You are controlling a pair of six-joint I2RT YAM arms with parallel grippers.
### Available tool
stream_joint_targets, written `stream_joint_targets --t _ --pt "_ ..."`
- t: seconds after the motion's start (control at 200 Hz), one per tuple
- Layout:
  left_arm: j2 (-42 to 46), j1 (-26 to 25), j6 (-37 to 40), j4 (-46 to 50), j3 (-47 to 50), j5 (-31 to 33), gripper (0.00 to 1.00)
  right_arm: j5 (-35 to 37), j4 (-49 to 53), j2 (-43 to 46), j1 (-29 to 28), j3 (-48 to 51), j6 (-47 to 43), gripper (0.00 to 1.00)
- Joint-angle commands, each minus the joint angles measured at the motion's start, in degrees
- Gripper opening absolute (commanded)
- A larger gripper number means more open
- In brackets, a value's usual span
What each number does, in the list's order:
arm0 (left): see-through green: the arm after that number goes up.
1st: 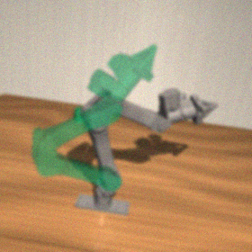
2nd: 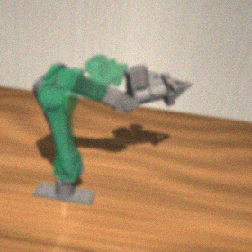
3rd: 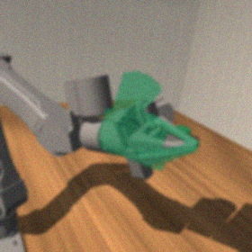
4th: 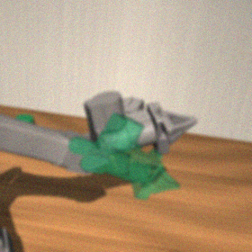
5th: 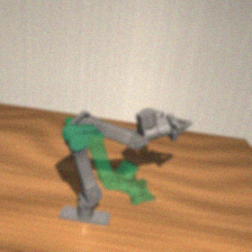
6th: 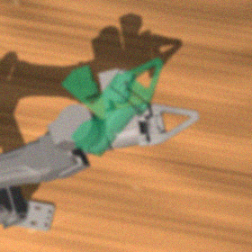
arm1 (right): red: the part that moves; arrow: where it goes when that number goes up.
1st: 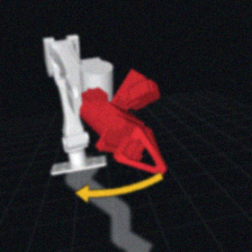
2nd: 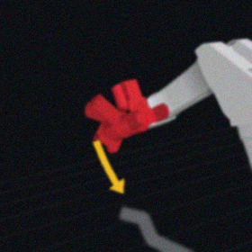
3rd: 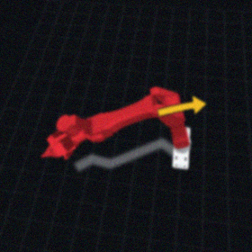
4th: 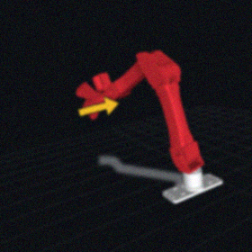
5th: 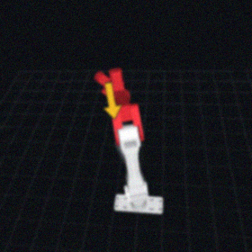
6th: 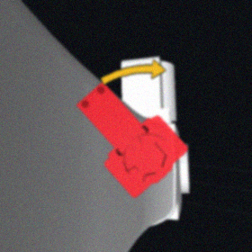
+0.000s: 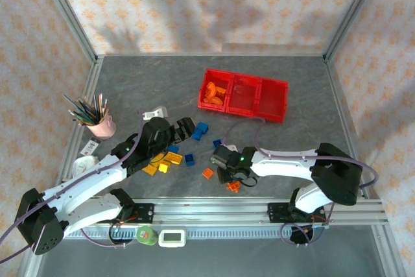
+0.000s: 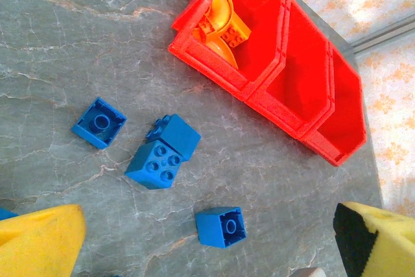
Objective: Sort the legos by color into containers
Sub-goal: Pick up the lego from the bottom-center of the table.
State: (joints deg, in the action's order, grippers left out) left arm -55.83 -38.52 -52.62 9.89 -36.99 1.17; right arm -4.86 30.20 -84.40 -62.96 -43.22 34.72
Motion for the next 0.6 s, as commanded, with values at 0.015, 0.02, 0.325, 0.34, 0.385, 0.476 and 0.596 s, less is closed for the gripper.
stream_joint_targets --t 0.015,0.02,0.325,0.34,0.385,0.476,0.596 --pt "1.0 -0.1 0.4 1.1 0.6 2.0 0.99 3.6 2.4 -1.0 -0.3 -1.6 -0.3 0.44" --pt "1.0 -0.1 0.4 1.1 0.6 2.0 0.99 3.7 2.5 -1.0 -0.3 -1.6 -0.4 0.44" --pt "1.1 0.0 0.9 1.0 -0.1 2.1 0.99 5.4 3.7 0.8 0.5 -4.6 0.2 0.34" --pt "1.2 0.0 0.9 1.0 -0.2 2.1 0.99 5.3 3.8 1.0 0.9 -4.9 0.1 0.34" --pt "1.2 0.2 1.2 1.1 -0.5 2.2 0.99 5.2 4.0 1.7 2.1 -6.0 -0.2 0.34" --pt "1.0 0.6 2.0 1.2 -1.4 2.0 0.99 5.0 4.4 2.9 5.6 -8.9 -1.3 0.34" --pt "0.8 2.0 3.7 1.3 -3.1 2.1 0.99 5.6 2.8 2.1 10.9 -13.7 -4.2 0.35"
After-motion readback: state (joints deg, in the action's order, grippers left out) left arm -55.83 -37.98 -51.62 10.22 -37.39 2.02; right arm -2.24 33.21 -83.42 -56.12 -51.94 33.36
